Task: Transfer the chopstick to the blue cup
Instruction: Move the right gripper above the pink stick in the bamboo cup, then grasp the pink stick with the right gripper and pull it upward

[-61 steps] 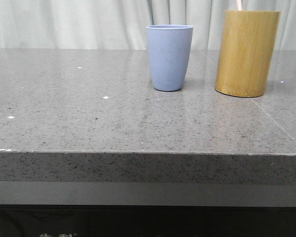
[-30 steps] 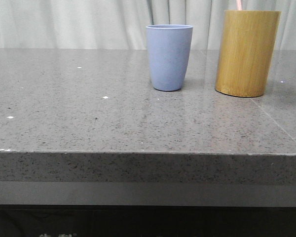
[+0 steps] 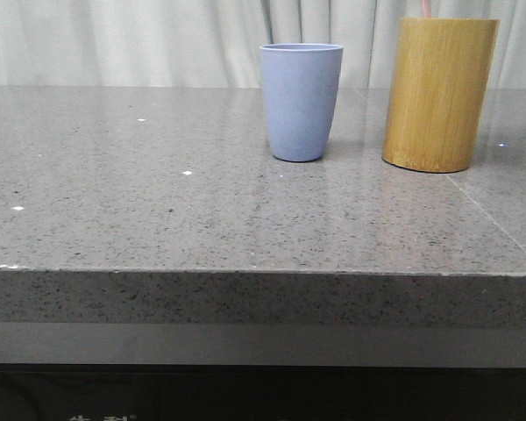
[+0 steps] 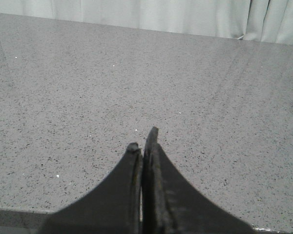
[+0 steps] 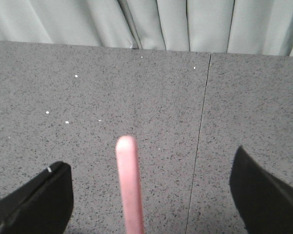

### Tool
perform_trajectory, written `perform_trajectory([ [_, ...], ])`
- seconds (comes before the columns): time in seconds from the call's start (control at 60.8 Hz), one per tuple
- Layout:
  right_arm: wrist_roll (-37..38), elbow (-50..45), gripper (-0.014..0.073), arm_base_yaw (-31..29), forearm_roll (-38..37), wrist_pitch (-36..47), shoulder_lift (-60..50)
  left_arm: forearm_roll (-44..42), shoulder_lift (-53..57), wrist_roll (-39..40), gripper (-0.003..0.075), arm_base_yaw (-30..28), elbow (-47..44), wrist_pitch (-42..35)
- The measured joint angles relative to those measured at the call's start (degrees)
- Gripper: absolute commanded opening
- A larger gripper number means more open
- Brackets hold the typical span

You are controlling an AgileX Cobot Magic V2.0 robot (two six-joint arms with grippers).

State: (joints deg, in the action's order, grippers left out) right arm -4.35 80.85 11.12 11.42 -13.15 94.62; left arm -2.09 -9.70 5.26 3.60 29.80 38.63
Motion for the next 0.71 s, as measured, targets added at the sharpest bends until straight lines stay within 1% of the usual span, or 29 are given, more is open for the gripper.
perform_trajectory([
  [0.066, 0.0, 0.8, 0.0650, 0.0, 0.0, -0.1, 1.3, 0.0, 0.0, 0.0, -0.0018, 0.0, 0.0, 0.0],
  [0.132, 0.0, 0.9, 0.0599, 0.0, -0.1, -0.2, 2.1, 0.0, 0.0, 0.0, -0.0018, 0.0, 0.0, 0.0],
  [0.197, 0.0, 0.9, 0.0505, 0.0, -0.1, -0.3, 2.2, 0.0, 0.0, 0.0, -0.0018, 0.0, 0.0, 0.0],
  [0.263, 0.0, 0.9, 0.0379, 0.0, -0.1, -0.3, 2.2, 0.0, 0.0, 0.0, -0.0018, 0.0, 0.0, 0.0],
  [0.28, 0.0, 0.9, 0.0333, 0.0, -0.1, -0.3, 2.2, 0.0, 0.0, 0.0, -0.0018, 0.0, 0.0, 0.0],
  [0.362, 0.0, 1.0, 0.0166, 0.0, -0.1, -0.3, 2.2, 0.0, 0.0, 0.0, -0.0018, 0.0, 0.0, 0.0],
  [0.477, 0.0, 1.0, 0.0005, 0.0, -0.1, -0.3, 2.2, 0.0, 0.0, 0.0, -0.0018, 0.0, 0.0, 0.0],
  [0.576, 0.0, 1.0, -0.0066, 0.0, -0.1, -0.3, 2.2, 0.0, 0.0, 0.0, -0.0018, 0.0, 0.0, 0.0],
  [0.707, 0.0, 1.0, -0.0068, 0.0, -0.2, -0.3, 2.0, 0.0, 0.0, 0.0, -0.0018, 0.0, 0.0, 0.0],
])
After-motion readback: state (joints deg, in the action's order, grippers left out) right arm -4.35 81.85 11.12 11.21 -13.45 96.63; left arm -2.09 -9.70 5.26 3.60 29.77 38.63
